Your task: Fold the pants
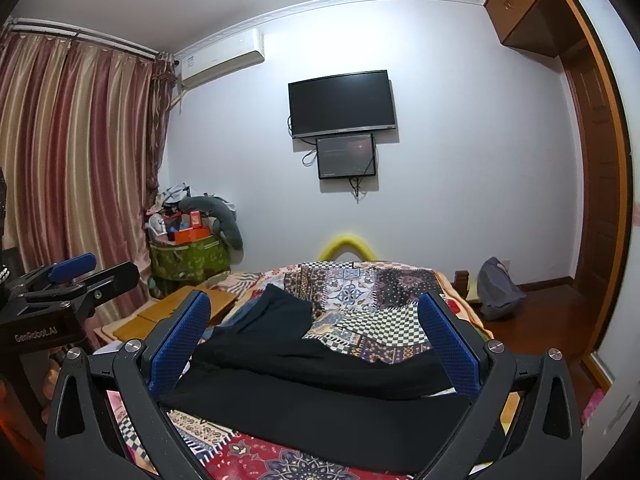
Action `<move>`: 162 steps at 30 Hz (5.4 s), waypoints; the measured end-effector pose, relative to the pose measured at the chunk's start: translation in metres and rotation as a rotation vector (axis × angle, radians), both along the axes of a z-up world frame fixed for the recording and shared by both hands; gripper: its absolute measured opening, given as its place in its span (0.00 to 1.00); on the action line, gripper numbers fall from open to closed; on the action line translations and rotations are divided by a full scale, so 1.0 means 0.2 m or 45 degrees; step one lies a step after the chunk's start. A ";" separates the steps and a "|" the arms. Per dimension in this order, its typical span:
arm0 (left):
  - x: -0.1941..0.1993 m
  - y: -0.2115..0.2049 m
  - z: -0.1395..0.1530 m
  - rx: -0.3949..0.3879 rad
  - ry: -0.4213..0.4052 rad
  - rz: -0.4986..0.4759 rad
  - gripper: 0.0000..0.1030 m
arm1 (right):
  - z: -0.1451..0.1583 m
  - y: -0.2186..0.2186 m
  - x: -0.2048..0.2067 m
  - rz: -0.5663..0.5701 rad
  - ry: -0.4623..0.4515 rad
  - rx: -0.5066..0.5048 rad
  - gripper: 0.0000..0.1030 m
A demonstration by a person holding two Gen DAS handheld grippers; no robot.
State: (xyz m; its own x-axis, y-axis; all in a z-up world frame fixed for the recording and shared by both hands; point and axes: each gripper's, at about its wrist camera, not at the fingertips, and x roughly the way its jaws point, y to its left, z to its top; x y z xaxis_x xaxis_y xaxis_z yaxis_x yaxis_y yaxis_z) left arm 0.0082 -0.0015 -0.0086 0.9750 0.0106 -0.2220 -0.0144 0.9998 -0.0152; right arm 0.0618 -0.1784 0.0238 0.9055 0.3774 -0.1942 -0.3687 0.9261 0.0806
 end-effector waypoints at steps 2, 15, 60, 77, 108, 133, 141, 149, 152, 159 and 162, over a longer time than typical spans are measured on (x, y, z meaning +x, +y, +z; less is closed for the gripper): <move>0.00 -0.01 0.00 0.005 -0.003 -0.001 1.00 | 0.00 0.00 0.00 -0.003 0.000 0.002 1.00; -0.03 0.00 -0.01 0.006 -0.016 0.001 1.00 | 0.00 -0.01 0.00 -0.004 -0.004 0.000 1.00; -0.01 0.01 0.01 -0.047 0.000 0.006 1.00 | 0.00 -0.03 0.00 -0.022 -0.014 0.003 1.00; -0.01 0.02 0.01 -0.056 0.008 0.002 1.00 | 0.00 -0.03 0.00 -0.029 -0.015 0.001 1.00; 1.35 0.79 -0.65 -0.038 0.621 0.214 1.00 | -0.66 0.20 1.10 0.131 0.538 -0.288 1.00; 2.08 1.39 -1.47 -0.232 1.168 0.290 0.62 | -1.14 0.47 1.86 0.472 1.035 -0.416 0.85; 2.17 1.38 -1.57 -0.249 1.224 0.282 0.57 | -1.28 0.60 1.92 0.558 1.126 -0.470 0.72; 2.13 1.28 -1.55 -0.081 1.229 0.290 0.28 | -1.29 0.63 1.86 0.568 1.059 -0.483 0.38; 2.10 1.28 -1.53 -0.062 1.222 0.323 0.13 | -1.29 0.62 1.83 0.558 1.074 -0.479 0.11; 1.99 1.31 -1.36 -0.098 1.158 0.343 0.02 | -1.14 0.50 1.78 0.514 1.005 -0.372 0.05; 1.90 1.29 -1.22 -0.097 1.082 0.326 0.02 | -1.04 0.49 1.73 0.513 0.949 -0.367 0.05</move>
